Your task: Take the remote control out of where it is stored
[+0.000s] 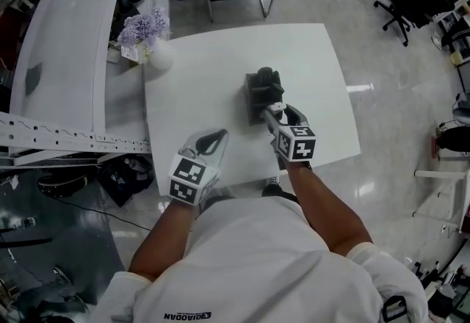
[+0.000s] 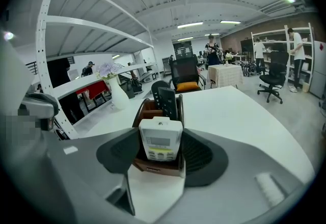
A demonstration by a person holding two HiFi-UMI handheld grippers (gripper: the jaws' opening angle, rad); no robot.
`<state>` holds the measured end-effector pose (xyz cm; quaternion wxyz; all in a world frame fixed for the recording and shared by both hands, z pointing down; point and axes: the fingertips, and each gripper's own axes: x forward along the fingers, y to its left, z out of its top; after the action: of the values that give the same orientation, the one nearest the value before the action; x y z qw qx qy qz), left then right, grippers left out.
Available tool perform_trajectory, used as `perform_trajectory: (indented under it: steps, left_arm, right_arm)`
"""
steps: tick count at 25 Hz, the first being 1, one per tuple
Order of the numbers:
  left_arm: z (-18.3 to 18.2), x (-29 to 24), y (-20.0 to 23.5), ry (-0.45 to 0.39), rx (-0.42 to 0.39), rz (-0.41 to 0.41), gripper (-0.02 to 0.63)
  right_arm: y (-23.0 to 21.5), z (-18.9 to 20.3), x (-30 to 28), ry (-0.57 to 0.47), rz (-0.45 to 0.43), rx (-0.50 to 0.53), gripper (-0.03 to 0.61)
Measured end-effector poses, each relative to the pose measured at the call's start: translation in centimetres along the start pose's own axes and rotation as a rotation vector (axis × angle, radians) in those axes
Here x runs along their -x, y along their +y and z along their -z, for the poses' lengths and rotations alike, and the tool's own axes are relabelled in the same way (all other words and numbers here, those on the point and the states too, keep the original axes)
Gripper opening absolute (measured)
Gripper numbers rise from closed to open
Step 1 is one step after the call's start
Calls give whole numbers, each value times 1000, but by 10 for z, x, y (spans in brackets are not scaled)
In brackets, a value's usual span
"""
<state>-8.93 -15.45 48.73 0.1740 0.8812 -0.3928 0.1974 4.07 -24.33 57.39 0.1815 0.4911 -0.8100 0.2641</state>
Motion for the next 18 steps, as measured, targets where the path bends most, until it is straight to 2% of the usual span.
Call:
perform_trajectory:
  steps: [7,18]
  left_arm:
    - [-1,0,3,-11,4,-11,2]
    - [-4,-6,-7,-20,0,1,2]
  right_arm:
    - [5,-5,4,-22,-18,21,258]
    - [7,-43,45,-124,-44,51,256]
